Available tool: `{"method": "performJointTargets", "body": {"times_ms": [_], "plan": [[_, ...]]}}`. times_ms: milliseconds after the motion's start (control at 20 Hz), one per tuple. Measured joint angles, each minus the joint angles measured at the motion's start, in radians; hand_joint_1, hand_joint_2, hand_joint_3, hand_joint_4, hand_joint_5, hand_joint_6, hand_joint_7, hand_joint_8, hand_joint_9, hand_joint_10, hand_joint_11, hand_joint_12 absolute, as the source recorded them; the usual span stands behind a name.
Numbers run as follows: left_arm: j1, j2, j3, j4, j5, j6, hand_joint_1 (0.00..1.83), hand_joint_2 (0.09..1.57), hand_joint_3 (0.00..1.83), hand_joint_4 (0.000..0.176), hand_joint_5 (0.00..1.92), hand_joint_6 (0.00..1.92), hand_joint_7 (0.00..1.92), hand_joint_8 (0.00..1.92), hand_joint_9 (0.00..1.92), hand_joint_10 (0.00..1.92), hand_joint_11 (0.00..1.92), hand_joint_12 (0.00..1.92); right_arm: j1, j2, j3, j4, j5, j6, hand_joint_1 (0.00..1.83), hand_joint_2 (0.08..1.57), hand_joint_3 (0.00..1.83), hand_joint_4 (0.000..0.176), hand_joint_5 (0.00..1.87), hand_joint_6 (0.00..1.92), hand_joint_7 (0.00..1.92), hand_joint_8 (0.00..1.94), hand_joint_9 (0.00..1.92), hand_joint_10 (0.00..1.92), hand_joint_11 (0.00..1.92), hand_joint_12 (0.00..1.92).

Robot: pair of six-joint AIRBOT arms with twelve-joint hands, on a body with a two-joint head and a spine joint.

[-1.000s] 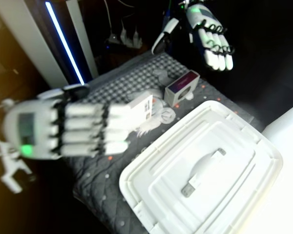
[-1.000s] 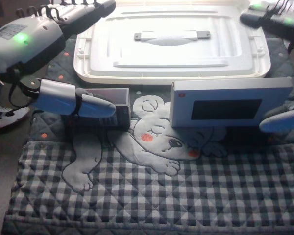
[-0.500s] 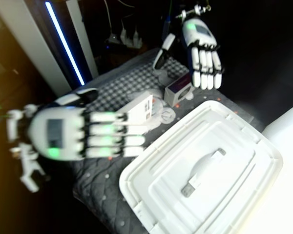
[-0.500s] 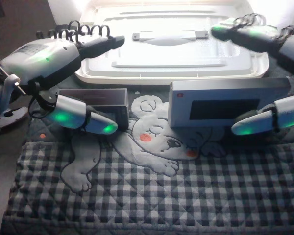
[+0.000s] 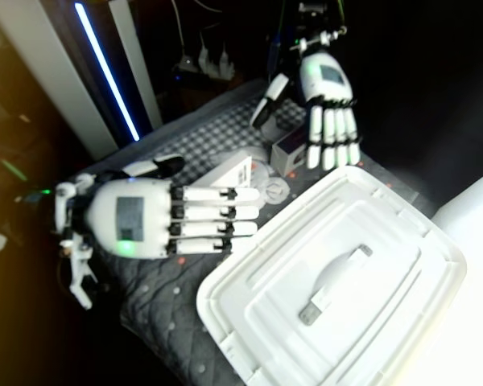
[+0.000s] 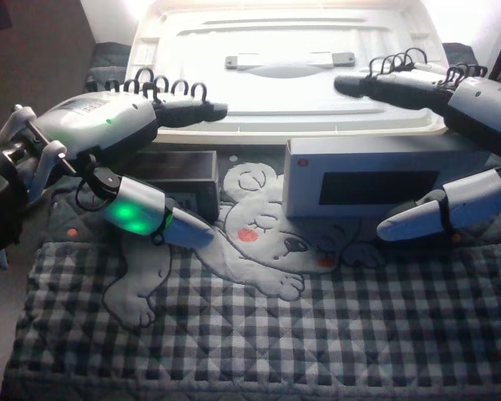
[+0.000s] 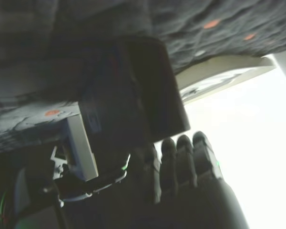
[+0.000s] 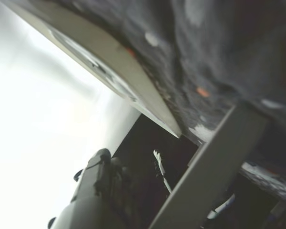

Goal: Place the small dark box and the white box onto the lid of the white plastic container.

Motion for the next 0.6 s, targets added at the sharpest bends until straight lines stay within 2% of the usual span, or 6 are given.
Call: {"method": "performJointTargets", "body": {"times_ms": [200,250,300,350,400,600], "plan": [[0.000,-0.008,0.010,-0.006,0.008,0.000,1.08,0.91,0.00,0.000,0.54,0.00,0.61,0.00,0.61,0.01,0.31,0.62,0.004,-0.008,0.002,0.007,-0.004,0.001,1.11,0.78,0.01,0.000,0.88,0.02,0.70,0.02,0.64,0.06,0.22,1.15],[0.001,-0.012,0.013,-0.006,0.007,-0.001,1.21,0.93,0.00,0.000,0.71,0.02,0.83,0.02,0.87,0.05,0.60,0.68,0.004,-0.008,0.002,0.008,-0.003,0.001,1.20,0.86,0.01,0.000,0.96,0.02,0.86,0.03,0.94,0.18,0.51,1.24],[0.003,-0.013,0.013,-0.007,0.006,-0.001,1.36,0.97,0.00,0.000,0.90,0.04,1.16,0.45,1.10,0.06,0.79,0.74,0.004,-0.008,0.002,0.008,-0.004,0.001,1.21,0.97,0.01,0.000,1.20,0.39,0.99,0.02,1.02,0.67,0.76,1.46],[0.011,-0.013,0.013,-0.007,0.005,-0.002,1.40,0.99,0.00,0.000,1.03,0.59,1.33,0.31,1.25,0.52,0.98,0.91,0.006,-0.008,0.002,0.007,-0.006,0.002,1.26,1.00,0.00,0.000,1.23,0.48,1.24,0.38,1.10,0.81,0.86,1.46],[0.012,-0.014,0.013,-0.013,0.009,-0.003,1.41,0.98,0.00,0.000,1.09,0.67,1.38,0.23,1.31,0.59,1.04,0.94,0.006,-0.008,0.002,0.008,-0.010,0.004,1.27,1.00,0.00,0.003,1.26,0.43,1.28,0.49,1.11,0.89,0.87,1.49],[0.011,-0.014,0.015,-0.023,0.000,-0.003,1.42,0.97,0.00,0.000,1.25,0.33,1.37,0.28,1.29,0.70,1.00,1.05,0.006,-0.010,0.002,0.010,-0.007,0.004,1.28,0.98,0.00,0.012,1.36,0.37,1.37,0.24,1.17,0.79,0.89,1.50]]}}
